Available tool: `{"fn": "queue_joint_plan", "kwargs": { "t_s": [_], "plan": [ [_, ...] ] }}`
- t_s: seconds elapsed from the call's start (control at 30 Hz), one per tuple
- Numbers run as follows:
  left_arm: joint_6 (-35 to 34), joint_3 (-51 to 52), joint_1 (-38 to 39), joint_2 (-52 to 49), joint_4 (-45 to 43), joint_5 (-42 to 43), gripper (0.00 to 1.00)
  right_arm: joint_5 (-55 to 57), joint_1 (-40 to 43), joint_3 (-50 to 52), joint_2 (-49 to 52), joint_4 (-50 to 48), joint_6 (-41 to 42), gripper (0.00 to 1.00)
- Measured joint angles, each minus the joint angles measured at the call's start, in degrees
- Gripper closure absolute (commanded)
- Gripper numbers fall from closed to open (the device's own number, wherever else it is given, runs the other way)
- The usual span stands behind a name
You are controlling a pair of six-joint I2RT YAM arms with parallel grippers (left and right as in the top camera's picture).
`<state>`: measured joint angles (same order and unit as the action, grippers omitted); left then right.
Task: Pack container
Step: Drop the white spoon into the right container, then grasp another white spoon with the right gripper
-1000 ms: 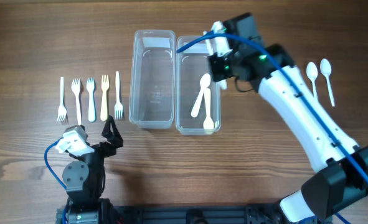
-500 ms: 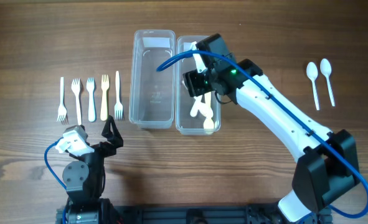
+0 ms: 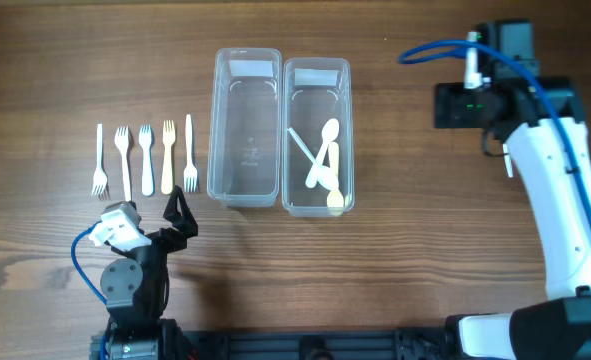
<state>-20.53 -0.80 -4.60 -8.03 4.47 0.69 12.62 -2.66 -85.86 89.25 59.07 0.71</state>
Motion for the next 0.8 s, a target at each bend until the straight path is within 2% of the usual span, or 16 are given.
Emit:
{"fn": "queue_joint_plan", "kwargs": {
  "t_s": [0.1, 0.17, 0.5, 0.6, 0.8],
  "plan": [
    [0.0, 0.0, 0.0, 0.0, 0.0, 0.0, 0.00, 0.4, 4.7, 1.3, 0.2, -2.7, -1.2, 0.22],
    [0.0, 0.0, 0.0, 0.0, 0.0, 0.0, 0.00, 0.5, 7.1, 2.1, 0.5, -4.3, -2.3, 0.24],
    [0.0, 0.0, 0.0, 0.0, 0.0, 0.0, 0.00, -4.2, 19.2, 4.1, 9.4, -9.6, -5.6, 0.20],
    [0.0, 0.0, 0.0, 0.0, 0.0, 0.0, 0.00, -5.8, 20.9, 4.1, 13.0, -11.7, -7.2, 0.28],
    [0.0, 0.0, 0.0, 0.0, 0.0, 0.0, 0.00, -7.6, 21.4, 4.1, 20.0, -15.8, -12.4, 0.29]
  ]
}}
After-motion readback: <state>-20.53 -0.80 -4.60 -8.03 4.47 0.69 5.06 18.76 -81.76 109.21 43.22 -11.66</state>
